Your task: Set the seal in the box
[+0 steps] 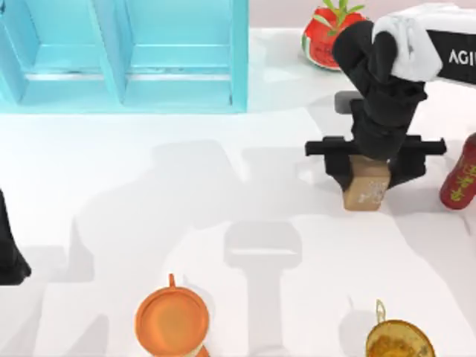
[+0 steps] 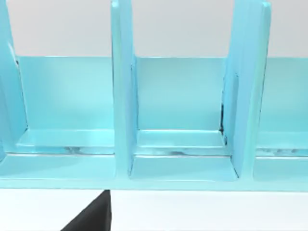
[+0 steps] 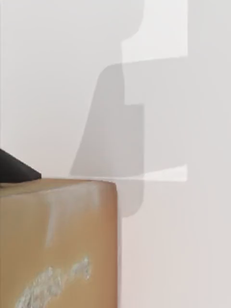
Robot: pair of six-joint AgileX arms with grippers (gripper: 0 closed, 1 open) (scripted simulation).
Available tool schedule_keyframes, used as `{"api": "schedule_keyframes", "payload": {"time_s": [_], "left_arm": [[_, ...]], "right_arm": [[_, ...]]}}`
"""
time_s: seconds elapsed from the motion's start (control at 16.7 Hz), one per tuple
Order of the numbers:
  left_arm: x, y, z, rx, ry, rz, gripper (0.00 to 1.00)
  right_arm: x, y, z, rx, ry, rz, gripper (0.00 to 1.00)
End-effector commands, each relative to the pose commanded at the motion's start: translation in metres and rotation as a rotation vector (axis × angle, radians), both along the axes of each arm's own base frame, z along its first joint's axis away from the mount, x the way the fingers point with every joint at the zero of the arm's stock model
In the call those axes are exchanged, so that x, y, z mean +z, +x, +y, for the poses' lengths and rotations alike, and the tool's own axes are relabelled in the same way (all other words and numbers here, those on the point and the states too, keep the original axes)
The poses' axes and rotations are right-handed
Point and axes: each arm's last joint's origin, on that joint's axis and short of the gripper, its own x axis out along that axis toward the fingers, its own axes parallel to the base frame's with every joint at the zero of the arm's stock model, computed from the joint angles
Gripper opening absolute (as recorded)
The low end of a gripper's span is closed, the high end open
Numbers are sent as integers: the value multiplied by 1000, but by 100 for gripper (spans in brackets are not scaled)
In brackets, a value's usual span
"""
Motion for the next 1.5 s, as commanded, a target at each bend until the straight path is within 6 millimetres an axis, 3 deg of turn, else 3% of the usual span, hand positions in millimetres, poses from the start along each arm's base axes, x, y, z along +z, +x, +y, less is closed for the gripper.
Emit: {"api": "schedule_keyframes", "payload": {"time_s": [0.36, 0.84, 1.2, 1.38, 1.5], "left_arm": [[0, 0, 0, 0, 0, 0, 100], [0, 0, 0, 0, 0, 0, 100], [0, 0, 0, 0, 0, 0, 100], [0, 0, 0, 0, 0, 0, 100], [0, 0, 0, 0, 0, 0, 100]], "right_arm": [[6, 0, 2, 3, 2, -3, 0], [92, 1, 0, -2, -2, 3, 0], [100, 0, 0, 0, 1, -3, 0], [131, 11, -26, 0, 41, -127, 0], [163, 12, -68, 0, 51, -238, 0]]}}
